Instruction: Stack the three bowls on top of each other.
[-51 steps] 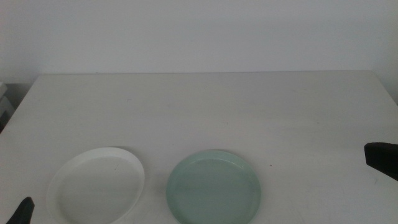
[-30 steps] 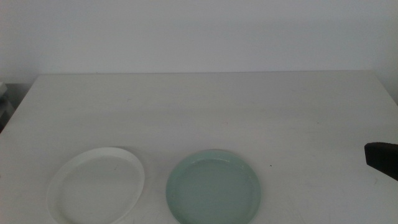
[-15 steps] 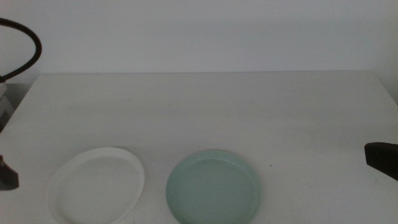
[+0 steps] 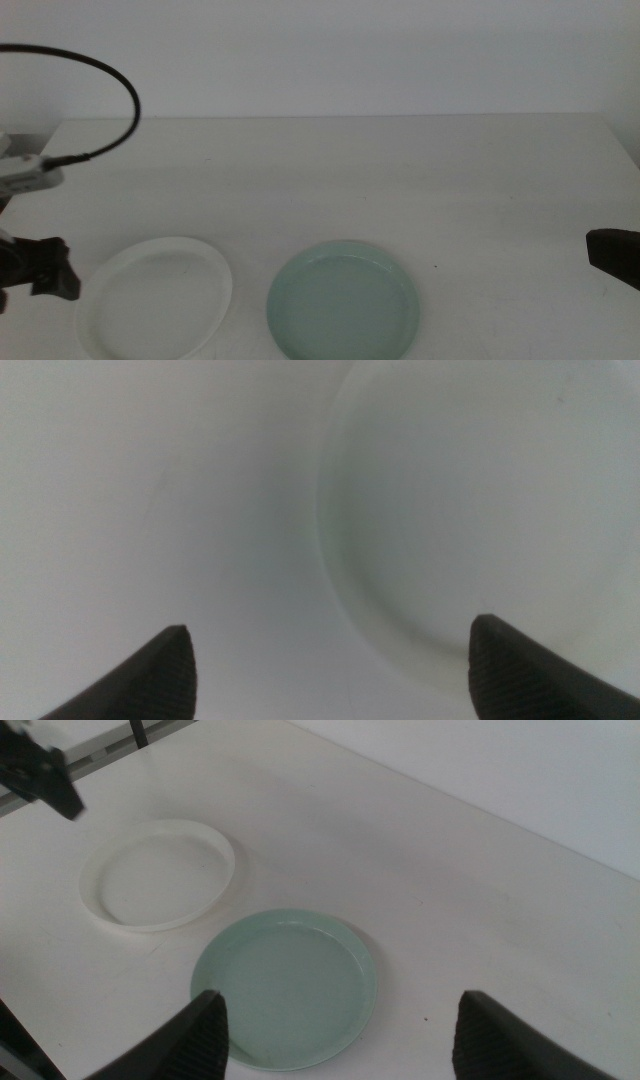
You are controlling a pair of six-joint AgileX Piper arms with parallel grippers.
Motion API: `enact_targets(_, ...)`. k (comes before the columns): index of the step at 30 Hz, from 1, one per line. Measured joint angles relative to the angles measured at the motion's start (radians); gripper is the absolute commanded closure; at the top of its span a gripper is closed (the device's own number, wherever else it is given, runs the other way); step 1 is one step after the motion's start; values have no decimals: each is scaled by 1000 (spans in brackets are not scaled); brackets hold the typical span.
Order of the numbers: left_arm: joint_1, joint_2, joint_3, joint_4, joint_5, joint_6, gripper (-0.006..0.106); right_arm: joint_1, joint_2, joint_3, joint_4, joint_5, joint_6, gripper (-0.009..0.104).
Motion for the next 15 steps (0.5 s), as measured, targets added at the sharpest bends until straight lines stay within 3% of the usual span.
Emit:
enact_targets(7, 0, 205, -1, -126, -191, 146, 0, 0, 0, 0, 0, 0, 0, 38)
enact_targets(15, 0, 363, -2, -262, -266, 231, 34, 0, 0, 0, 0, 0, 0, 38)
